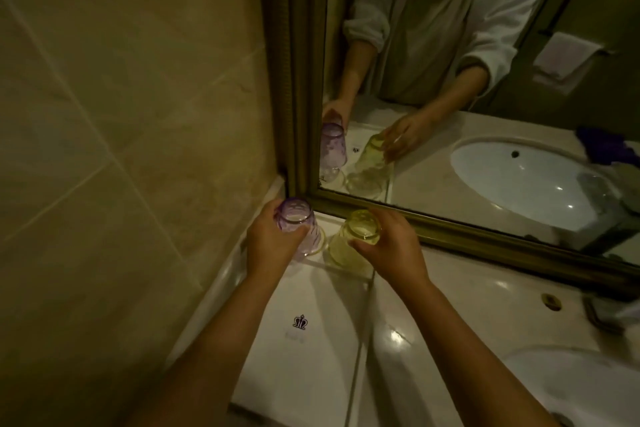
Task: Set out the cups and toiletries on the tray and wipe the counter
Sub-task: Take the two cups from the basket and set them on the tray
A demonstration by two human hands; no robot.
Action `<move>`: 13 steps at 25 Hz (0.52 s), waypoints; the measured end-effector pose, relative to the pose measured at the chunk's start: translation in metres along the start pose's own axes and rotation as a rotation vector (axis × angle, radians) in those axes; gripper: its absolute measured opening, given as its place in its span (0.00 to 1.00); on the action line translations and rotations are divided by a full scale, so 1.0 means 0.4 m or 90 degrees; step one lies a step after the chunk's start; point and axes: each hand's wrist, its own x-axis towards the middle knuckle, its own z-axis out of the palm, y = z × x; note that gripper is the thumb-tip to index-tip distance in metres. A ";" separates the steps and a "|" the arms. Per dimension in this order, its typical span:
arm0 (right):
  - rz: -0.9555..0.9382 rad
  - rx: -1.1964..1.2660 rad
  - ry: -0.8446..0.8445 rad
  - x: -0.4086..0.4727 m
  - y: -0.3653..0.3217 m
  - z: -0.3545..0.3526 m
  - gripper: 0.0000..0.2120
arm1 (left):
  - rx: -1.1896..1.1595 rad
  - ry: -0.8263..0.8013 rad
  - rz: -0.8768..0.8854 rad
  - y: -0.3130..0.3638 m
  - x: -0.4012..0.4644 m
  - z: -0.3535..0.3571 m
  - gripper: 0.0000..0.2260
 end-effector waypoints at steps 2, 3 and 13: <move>0.000 -0.009 0.002 0.022 0.017 0.017 0.31 | 0.003 0.020 -0.013 -0.024 0.017 0.023 0.26; -0.001 -0.009 0.002 0.027 0.024 0.024 0.31 | 0.003 0.026 -0.012 -0.036 0.024 0.031 0.25; -0.006 -0.001 0.000 0.035 0.050 0.058 0.31 | 0.031 0.017 -0.002 -0.077 0.048 0.067 0.25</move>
